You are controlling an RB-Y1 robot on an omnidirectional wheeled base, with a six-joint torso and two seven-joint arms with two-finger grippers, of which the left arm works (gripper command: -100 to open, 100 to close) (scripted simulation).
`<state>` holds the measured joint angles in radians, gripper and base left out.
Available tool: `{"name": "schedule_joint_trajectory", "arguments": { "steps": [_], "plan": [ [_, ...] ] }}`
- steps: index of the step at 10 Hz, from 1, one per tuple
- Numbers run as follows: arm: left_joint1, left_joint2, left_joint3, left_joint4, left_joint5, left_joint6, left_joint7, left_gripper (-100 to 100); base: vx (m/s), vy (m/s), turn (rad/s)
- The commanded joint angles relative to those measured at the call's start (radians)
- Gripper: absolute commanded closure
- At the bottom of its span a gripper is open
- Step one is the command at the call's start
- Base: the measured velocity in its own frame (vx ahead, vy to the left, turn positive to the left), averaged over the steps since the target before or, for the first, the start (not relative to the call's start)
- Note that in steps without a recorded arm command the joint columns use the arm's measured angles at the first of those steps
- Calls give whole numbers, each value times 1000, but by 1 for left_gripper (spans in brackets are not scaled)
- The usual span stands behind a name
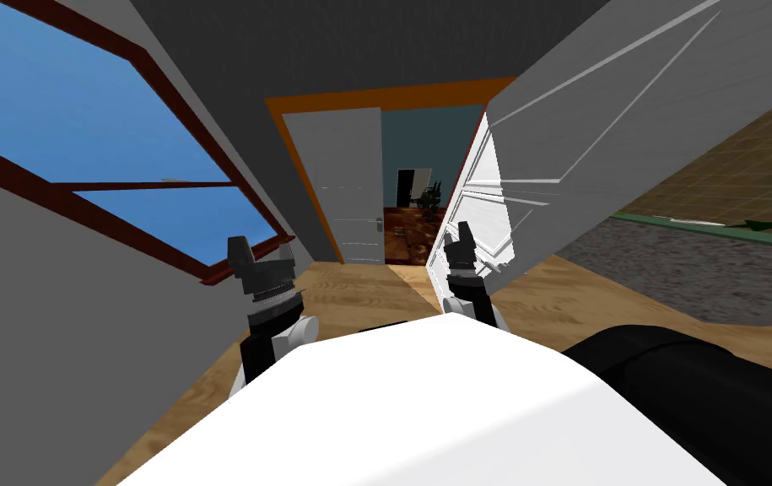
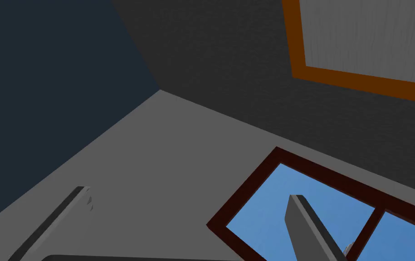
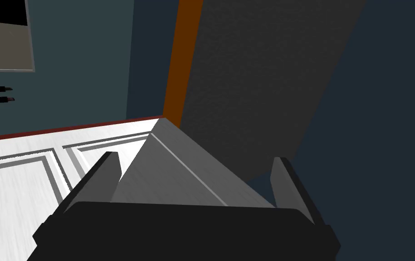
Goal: Pull the door open
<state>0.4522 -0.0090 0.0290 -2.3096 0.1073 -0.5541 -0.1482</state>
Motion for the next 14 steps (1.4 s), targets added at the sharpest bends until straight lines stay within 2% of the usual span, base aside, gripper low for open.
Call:
{"name": "schedule_joint_trajectory", "arguments": {
  "steps": [1, 4, 5, 14],
  "plan": [
    [-12, 13, 2, 31, 3, 5, 9, -100, 64, -28, -79],
    [-31, 32, 5, 78, 6, 12, 21, -100, 109, -32, -61],
    [-42, 43, 8, 108, 9, 17, 30, -100, 128, -17, -117],
    [-113, 106, 20, 286, 23, 45, 79, -100, 101, -27, -72]
  ]
}}
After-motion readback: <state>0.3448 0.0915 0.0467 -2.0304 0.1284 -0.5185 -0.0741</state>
